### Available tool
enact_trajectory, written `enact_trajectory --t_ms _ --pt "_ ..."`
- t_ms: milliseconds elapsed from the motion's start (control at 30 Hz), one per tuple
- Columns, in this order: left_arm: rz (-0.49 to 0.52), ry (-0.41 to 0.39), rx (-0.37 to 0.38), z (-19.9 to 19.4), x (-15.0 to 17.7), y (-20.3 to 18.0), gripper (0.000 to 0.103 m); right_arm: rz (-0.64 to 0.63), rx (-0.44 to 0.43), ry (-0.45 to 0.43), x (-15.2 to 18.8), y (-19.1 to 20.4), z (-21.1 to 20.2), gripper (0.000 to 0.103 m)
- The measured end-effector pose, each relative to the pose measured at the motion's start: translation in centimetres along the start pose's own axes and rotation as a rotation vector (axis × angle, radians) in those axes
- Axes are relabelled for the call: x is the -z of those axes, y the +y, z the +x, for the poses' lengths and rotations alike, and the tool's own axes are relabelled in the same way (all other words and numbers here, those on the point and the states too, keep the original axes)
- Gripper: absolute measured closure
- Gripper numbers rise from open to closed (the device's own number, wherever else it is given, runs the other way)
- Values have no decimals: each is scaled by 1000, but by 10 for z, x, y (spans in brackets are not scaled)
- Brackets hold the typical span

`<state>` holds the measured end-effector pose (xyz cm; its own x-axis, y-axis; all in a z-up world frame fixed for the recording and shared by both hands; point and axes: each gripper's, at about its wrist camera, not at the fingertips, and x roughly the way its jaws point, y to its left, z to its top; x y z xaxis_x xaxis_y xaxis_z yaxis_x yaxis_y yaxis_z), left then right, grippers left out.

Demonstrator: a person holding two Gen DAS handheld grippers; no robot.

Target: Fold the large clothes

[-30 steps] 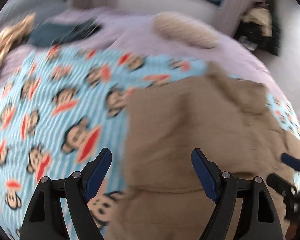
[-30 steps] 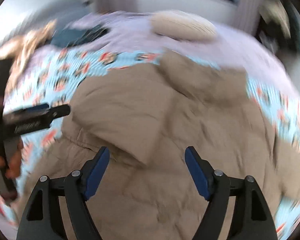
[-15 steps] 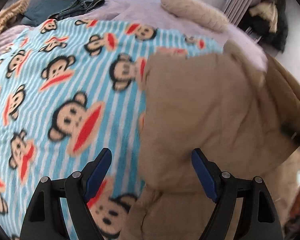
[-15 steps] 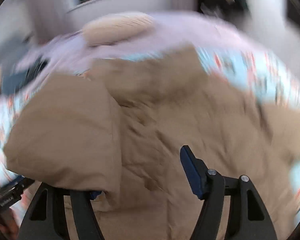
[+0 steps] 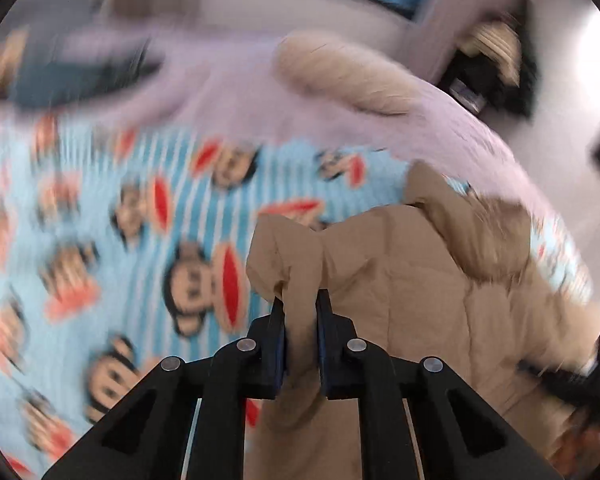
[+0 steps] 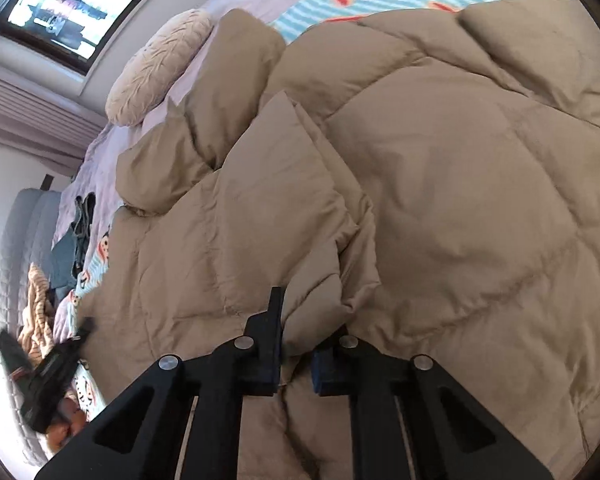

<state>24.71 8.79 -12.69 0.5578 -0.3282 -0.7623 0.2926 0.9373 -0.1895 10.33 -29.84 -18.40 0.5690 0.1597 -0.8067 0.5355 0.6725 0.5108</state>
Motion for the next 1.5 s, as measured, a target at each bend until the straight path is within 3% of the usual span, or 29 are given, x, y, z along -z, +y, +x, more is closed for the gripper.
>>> enact_trajectory --t_ms 100,167,267,367,400,467,567,700,733,767,867,933,1100,1300,1400,1500 --pt "162 5 -107 10 5 -20 89 12 6 -8 6 -4 0 93" --pt "191 49 -185 33 11 -16 88 9 13 -13 7 -3 1 93" --pt "167 73 -255 45 19 -3 88 -10 20 -15 8 -1 0 93" --pt "109 52 -312 28 15 12 88 -17 5 11 4 -3 -4 91" --pt "101 44 -315 20 16 16 88 -30 9 26 3 -3 -7 90" --pt "92 43 -290 7 13 22 88 -72 40 22 5 -5 -21 79" --pt "77 63 -225 -9 12 23 88 -113 124 -46 4 -8 -51 60" --pt "64 116 -123 -13 29 6 88 -111 135 -130 -2 -18 -80 61" --pt "65 133 -112 -10 35 0 88 -128 119 -134 -3 -17 -82 69" --pt "70 152 -113 -3 41 -6 88 -157 104 -122 -3 -13 -81 79" --pt "40 201 -120 17 56 -14 88 -236 85 -68 1 -3 -65 84" --pt "6 211 -130 26 60 -15 88 -279 122 -33 4 -1 -46 85" --pt "6 221 -173 28 57 -21 88 -215 149 -2 -5 -21 -27 89" --pt "44 250 -202 11 58 -36 88 -173 95 6 -4 -41 -66 84" --pt "45 257 -179 -2 62 -55 88 -139 84 17 0 -58 -87 80" --pt "53 273 -149 -10 69 -79 88 -72 66 28 7 -76 -104 58"
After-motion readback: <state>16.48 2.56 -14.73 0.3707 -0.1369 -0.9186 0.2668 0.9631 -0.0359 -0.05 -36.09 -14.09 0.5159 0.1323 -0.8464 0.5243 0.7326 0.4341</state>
